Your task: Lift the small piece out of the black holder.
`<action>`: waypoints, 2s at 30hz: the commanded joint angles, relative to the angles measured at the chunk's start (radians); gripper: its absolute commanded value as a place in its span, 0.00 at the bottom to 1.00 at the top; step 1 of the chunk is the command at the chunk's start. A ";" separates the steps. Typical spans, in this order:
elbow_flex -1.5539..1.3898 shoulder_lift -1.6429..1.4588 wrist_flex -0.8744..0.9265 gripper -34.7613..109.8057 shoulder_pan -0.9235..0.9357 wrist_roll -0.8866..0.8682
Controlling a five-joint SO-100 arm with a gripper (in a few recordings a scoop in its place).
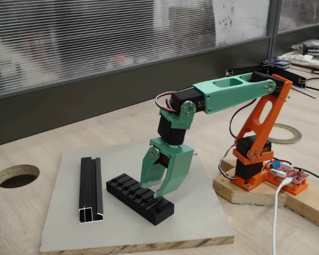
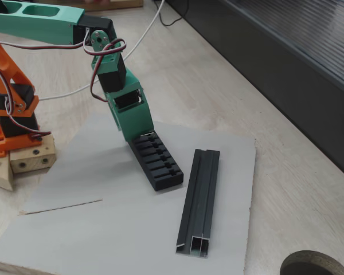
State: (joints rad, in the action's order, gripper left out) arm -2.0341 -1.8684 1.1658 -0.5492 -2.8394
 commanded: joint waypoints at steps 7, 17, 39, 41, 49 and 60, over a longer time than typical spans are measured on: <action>-0.035 -0.006 -0.002 0.46 -0.020 -0.020; -0.074 -0.015 -0.003 0.46 -0.011 -0.020; -0.077 -0.009 -0.002 0.46 -0.008 -0.021; -0.077 -0.008 -0.002 0.46 -0.008 -0.021; -0.098 -0.011 -0.002 0.46 0.002 -0.021; -0.094 -0.015 -0.003 0.46 0.060 -0.020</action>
State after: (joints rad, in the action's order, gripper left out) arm -2.1292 -1.8607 1.1628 -0.4771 -2.8394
